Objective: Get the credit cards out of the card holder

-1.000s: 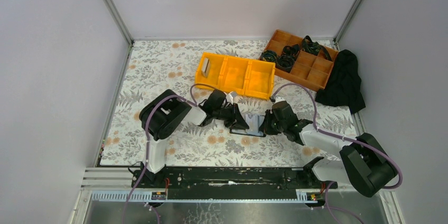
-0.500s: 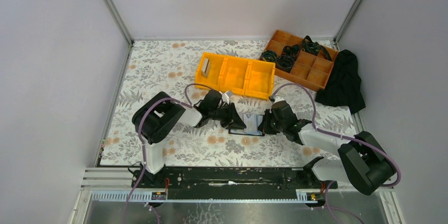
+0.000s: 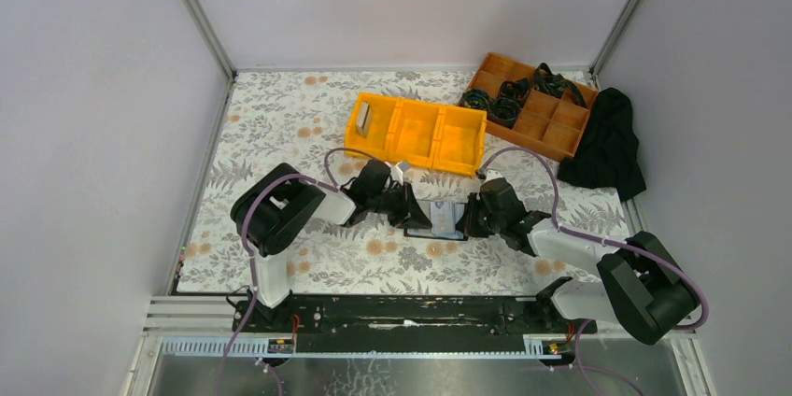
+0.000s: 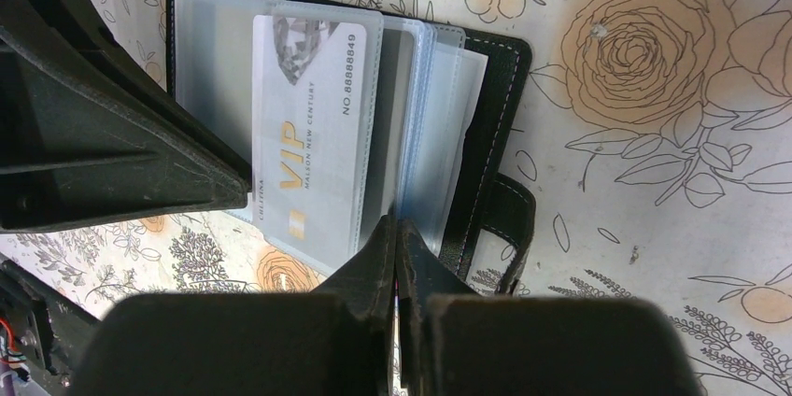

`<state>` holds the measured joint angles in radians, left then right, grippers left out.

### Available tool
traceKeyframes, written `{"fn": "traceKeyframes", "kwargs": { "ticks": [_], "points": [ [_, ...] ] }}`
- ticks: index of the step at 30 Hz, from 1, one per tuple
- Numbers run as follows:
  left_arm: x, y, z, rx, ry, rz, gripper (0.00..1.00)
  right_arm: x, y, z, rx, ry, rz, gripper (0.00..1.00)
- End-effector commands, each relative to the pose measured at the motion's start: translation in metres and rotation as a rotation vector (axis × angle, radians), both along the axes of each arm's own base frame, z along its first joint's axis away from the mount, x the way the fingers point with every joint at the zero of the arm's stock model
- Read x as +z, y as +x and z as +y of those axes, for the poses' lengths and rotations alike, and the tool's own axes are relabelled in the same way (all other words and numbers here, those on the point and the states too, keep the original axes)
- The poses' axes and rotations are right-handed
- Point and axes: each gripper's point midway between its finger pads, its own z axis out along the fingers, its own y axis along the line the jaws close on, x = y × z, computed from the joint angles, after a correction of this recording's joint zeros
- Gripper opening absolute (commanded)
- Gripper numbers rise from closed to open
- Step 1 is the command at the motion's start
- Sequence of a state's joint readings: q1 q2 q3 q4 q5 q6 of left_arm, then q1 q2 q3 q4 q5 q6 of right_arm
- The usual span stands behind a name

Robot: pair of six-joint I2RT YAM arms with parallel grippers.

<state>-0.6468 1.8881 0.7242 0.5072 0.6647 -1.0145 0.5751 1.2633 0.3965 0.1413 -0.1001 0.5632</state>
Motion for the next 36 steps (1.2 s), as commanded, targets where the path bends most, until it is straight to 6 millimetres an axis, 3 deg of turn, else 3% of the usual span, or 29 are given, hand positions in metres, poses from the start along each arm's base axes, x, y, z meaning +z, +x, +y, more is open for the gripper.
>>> {"fn": "traceKeyframes", "kwargs": {
  "ticks": [1, 9, 13, 26, 36],
  "points": [
    [-0.003, 0.002, 0.004, 0.008, 0.000, -0.007, 0.19, -0.024, -0.020, -0.013, 0.006, -0.069, 0.085, 0.00],
    [0.005, 0.002, -0.005, 0.005, -0.086, 0.001, 0.33, -0.024, -0.021, -0.013, 0.008, -0.069, 0.085, 0.00],
    [0.007, 0.002, -0.007, 0.004, -0.118, 0.008, 0.33, -0.025, -0.021, -0.013, 0.007, -0.069, 0.085, 0.00],
    [0.013, 0.000, -0.008, 0.002, -0.149, 0.001, 0.00, -0.026, -0.020, -0.013, 0.008, -0.072, 0.088, 0.00],
    [0.021, 0.000, -0.003, -0.003, -0.148, -0.023, 0.00, -0.027, -0.019, -0.014, -0.002, -0.078, 0.088, 0.00]
  ]
}}
